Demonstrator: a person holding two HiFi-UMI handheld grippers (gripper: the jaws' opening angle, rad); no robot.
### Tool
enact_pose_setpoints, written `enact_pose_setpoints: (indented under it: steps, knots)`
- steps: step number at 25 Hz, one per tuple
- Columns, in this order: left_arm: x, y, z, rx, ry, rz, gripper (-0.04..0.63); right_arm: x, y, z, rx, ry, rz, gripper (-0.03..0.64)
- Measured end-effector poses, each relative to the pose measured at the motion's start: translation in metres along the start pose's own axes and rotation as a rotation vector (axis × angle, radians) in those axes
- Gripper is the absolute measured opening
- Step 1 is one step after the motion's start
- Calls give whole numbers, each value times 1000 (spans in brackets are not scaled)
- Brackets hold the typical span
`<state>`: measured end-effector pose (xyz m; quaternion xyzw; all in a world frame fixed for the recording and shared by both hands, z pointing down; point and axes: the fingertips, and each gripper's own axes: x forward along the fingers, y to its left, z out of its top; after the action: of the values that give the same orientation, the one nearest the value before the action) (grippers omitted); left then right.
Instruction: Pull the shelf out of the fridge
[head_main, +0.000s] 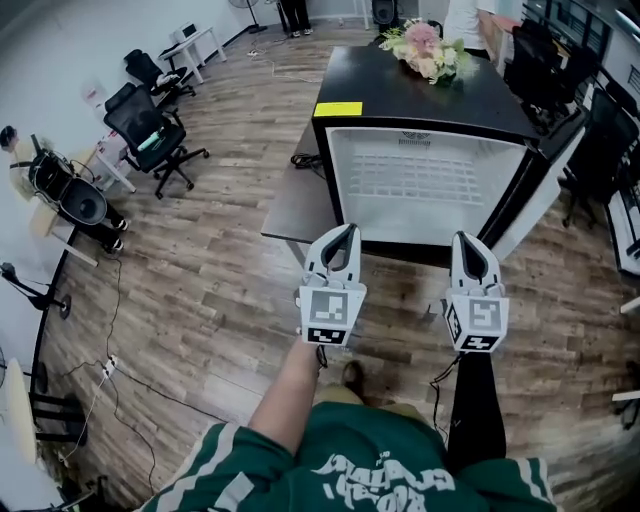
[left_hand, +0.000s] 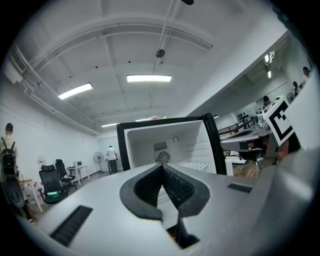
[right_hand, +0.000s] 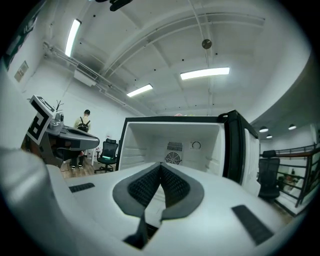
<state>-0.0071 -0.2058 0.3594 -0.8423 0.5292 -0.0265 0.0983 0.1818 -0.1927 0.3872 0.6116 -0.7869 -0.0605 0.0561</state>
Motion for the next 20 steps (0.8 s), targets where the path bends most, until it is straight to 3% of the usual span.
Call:
enact_pose_setpoints:
  steps: [12,20]
  knots:
    - [44,38,-21,-11,-4,-102,15,42,12,-17,3,56,-94,9]
    - [54,37,-27,-20,1,-115,15,53,11,-21,-1,84,-87,9]
